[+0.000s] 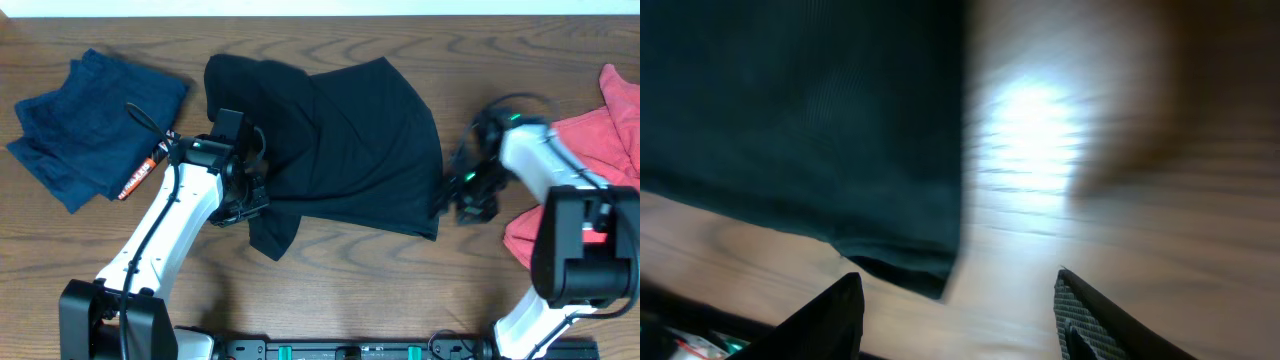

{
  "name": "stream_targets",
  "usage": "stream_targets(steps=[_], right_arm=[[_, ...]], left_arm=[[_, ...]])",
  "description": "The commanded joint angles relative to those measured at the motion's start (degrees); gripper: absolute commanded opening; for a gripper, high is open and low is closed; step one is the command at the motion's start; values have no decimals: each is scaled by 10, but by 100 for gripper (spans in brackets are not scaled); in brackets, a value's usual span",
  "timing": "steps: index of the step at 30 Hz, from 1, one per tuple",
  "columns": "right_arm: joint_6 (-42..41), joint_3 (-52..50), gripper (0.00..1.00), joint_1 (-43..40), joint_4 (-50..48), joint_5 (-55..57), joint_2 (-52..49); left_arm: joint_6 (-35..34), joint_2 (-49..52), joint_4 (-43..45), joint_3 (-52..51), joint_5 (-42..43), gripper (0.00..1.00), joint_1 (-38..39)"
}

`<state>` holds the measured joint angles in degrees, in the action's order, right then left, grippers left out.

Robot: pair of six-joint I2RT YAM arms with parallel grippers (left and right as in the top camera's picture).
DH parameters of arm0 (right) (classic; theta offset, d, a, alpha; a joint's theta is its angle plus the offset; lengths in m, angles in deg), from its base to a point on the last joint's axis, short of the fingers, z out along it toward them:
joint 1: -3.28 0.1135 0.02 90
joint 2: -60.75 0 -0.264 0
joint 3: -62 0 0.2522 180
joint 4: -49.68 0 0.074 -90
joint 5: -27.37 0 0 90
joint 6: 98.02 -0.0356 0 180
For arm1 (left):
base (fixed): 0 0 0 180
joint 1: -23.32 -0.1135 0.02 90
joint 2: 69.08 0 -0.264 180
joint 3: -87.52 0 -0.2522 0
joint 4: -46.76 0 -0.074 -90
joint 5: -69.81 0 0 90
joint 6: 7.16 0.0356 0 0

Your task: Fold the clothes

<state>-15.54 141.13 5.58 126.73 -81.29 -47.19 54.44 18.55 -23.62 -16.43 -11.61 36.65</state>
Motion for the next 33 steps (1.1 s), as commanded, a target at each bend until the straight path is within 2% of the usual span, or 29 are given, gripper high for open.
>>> stream_targets(steps=[1, 8, 10, 14, 16, 22, 25, 26, 28, 29, 33], right_arm=[[-60, -47, 59, 49, -21, -27, 5], [-100, -109, 56, 117, -118, -21, 5], [-124, -118, 43, 128, -141, -4, 5], [-198, -118, 10, 128, -157, 81, 5], [-224, -116, 1, 118, -162, 110, 5], [-240, -82, 1, 68, -154, 173, 9], [-202, -58, 1, 42, -151, 163, 20], [-185, -52, 6, 38, -145, 141, 23], [-156, -46, 32, 36, -127, 84, 24], [-147, -47, 39, 38, -115, 56, 24], [-147, -54, 47, 53, -87, 8, 24]], left_arm=[[10, 1, -3, -2, -10, 6, 2], [10, 1, -3, -2, -10, 6, 2], [10, 1, -3, -2, -9, 6, 2], [10, 1, -4, -2, -9, 6, 2], [10, 1, -6, -2, -9, 6, 2], [10, 1, -12, -2, -9, 6, 4], [10, 1, -12, -2, -10, 6, 12], [10, 1, -12, -2, -10, 6, 16], [10, 1, -12, -2, -12, 6, 21], [10, 1, -11, -2, -15, 6, 23], [10, 1, -7, -2, -20, 6, 27]])
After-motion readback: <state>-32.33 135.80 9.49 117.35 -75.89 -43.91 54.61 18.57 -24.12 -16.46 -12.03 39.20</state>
